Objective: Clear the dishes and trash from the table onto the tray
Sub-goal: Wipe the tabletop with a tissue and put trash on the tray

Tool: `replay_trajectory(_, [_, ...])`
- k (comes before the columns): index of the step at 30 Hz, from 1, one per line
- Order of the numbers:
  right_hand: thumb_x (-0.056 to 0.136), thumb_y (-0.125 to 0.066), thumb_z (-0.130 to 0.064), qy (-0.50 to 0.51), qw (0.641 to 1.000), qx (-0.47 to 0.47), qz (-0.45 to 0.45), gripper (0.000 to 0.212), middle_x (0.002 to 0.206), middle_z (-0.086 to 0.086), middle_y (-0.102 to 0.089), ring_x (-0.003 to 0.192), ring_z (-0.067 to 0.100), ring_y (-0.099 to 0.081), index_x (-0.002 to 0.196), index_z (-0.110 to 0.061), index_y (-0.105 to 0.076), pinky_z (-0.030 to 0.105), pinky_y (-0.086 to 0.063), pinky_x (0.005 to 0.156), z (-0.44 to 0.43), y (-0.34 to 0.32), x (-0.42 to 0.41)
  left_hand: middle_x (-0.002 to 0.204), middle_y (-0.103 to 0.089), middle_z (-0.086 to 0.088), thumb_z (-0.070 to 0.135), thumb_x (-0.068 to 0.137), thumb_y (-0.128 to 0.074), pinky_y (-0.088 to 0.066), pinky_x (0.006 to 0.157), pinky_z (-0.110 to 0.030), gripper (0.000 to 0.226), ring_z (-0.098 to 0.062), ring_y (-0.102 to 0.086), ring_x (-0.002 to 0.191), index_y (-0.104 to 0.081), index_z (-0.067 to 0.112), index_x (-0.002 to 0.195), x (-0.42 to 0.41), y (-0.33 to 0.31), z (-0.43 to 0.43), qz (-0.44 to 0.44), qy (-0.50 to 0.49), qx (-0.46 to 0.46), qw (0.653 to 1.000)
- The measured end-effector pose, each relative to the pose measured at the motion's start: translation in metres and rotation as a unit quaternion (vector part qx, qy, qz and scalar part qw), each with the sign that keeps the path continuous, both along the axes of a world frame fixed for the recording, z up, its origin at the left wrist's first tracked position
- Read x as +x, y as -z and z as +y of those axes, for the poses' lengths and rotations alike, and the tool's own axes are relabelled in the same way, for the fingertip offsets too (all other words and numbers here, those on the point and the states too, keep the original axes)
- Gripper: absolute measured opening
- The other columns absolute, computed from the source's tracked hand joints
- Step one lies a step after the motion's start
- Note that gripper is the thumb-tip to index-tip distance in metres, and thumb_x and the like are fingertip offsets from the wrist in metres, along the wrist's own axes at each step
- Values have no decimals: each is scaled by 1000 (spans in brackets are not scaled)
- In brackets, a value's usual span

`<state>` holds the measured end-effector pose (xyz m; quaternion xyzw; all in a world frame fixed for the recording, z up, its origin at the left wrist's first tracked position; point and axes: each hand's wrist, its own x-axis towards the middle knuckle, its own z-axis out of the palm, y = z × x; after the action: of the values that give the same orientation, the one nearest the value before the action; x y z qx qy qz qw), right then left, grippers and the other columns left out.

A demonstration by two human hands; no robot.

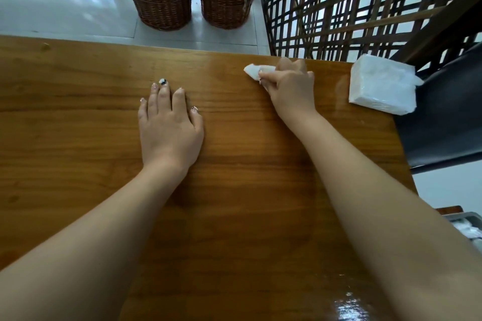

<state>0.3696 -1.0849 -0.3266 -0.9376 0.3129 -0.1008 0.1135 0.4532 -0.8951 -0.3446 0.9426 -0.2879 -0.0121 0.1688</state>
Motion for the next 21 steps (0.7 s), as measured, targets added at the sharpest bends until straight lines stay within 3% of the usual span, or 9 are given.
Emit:
replay_trajectory(4, [97, -54, -21, -58, 998, 7, -28, 25, 89, 0, -47, 99, 28, -44, 117, -17, -69, 31, -22, 77, 24, 4, -21, 156, -24, -12, 33, 99, -33, -3, 119, -40, 49, -24, -11, 147, -36, 14, 144, -1, 2, 0, 2, -2, -4, 1000])
replay_trajectory(7, [97, -53, -20, -71, 997, -7, -15, 24, 95, 6, -54, 99, 29, -45, 113, -16, -71, 32, -24, 76, 23, 1, -9, 156, -24, -12, 33, 99, -33, -3, 119, -40, 49, -24, -11, 147, -35, 14, 144, 0, 2, -1, -2, -1, -2, 1000])
replay_trajectory(14, [102, -39, -25, -18, 1000, -14, 7, 32, 111, 2, -51, 110, 23, -42, 119, -23, -66, 32, -27, 84, 24, -2, 44, 157, -22, -11, 33, 99, -34, -3, 119, -39, 49, -23, -9, 147, -35, 14, 144, 1, 2, -1, 1, -1, 0, 1000])
replay_trajectory(18, [101, -41, -26, -25, 999, -22, 9, 31, 106, 1, -50, 108, 24, -42, 121, -25, -65, 31, -22, 79, 39, -1, 19, 157, -22, -12, 32, 99, -35, -2, 119, -39, 49, -24, -9, 147, -36, 13, 144, 0, 1, -2, 15, 4, -8, 1000])
replay_trajectory(21, [100, -45, -27, -17, 999, 42, -12, 29, 99, -2, -50, 104, 22, -43, 120, -26, -66, 30, -26, 80, 52, -2, 0, 157, -20, -13, 33, 99, -37, -1, 119, -38, 50, -24, -7, 148, -35, 12, 144, 0, -3, 0, 35, 10, -24, 999])
